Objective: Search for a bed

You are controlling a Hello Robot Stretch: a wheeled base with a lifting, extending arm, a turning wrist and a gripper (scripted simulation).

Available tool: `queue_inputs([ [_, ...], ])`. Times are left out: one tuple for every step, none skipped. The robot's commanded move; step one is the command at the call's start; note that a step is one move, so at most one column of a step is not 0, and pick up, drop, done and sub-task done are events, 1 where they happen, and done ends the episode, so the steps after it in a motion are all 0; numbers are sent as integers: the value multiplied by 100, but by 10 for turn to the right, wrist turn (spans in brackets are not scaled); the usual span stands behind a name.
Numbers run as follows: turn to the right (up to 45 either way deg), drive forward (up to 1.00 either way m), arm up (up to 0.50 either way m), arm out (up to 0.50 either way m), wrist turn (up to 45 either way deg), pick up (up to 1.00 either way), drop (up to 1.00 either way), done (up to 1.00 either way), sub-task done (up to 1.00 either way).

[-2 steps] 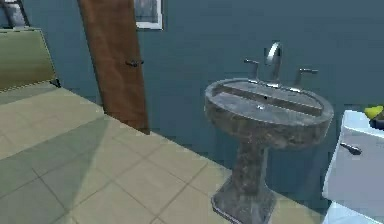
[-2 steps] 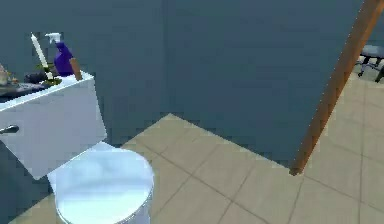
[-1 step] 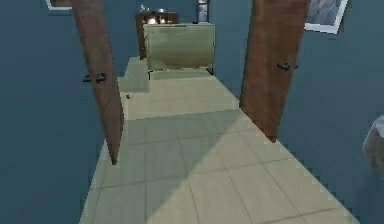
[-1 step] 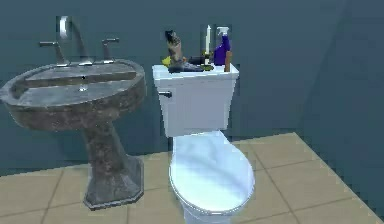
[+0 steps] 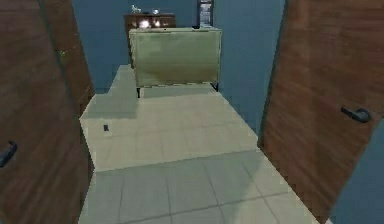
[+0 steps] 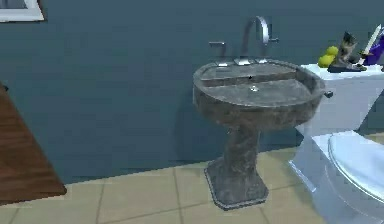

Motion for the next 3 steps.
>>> queue_inputs([
  [-30, 0, 0, 0, 0, 0, 0, 0, 0],
  [0, 55, 0, 0, 0, 0, 0, 0, 0],
  [-150, 0, 0, 0, 0, 0, 0, 0, 0],
])
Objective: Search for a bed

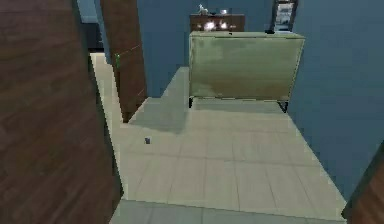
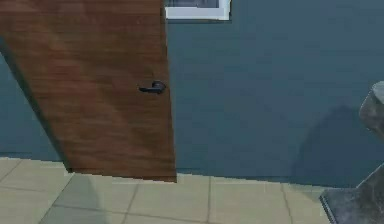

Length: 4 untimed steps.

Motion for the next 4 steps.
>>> queue_inputs([
  [0, 100, 0, 0, 0, 0, 0, 0, 0],
  [-90, 0, 0, 0, 0, 0, 0, 0, 0],
  [0, 30, 0, 0, 0, 0, 0, 0, 0],
  [-450, 0, 0, 0, 0, 0, 0, 0, 0],
])
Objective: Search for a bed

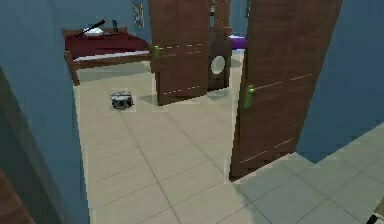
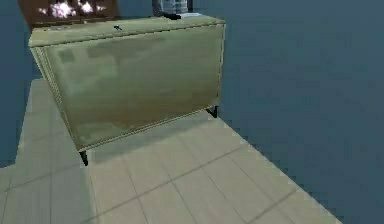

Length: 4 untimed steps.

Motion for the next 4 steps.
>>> queue_inputs([
  [0, 70, 0, 0, 0, 0, 0, 0, 0],
  [0, 60, 0, 0, 0, 0, 0, 0, 0],
  [-300, 0, 0, 0, 0, 0, 0, 0, 0],
  [0, 60, 0, 0, 0, 0, 0, 0, 0],
])
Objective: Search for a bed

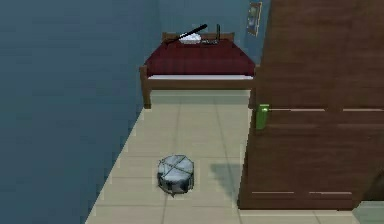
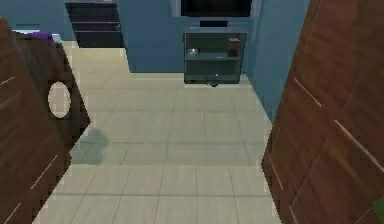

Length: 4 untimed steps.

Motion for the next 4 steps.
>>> queue_inputs([
  [450, 0, 0, 0, 0, 0, 0, 0, 0],
  [300, 0, 0, 0, 0, 0, 0, 0, 0],
  [0, 100, 0, 0, 0, 0, 0, 0, 0],
  [0, 100, 0, 0, 0, 0, 0, 0, 0],
])
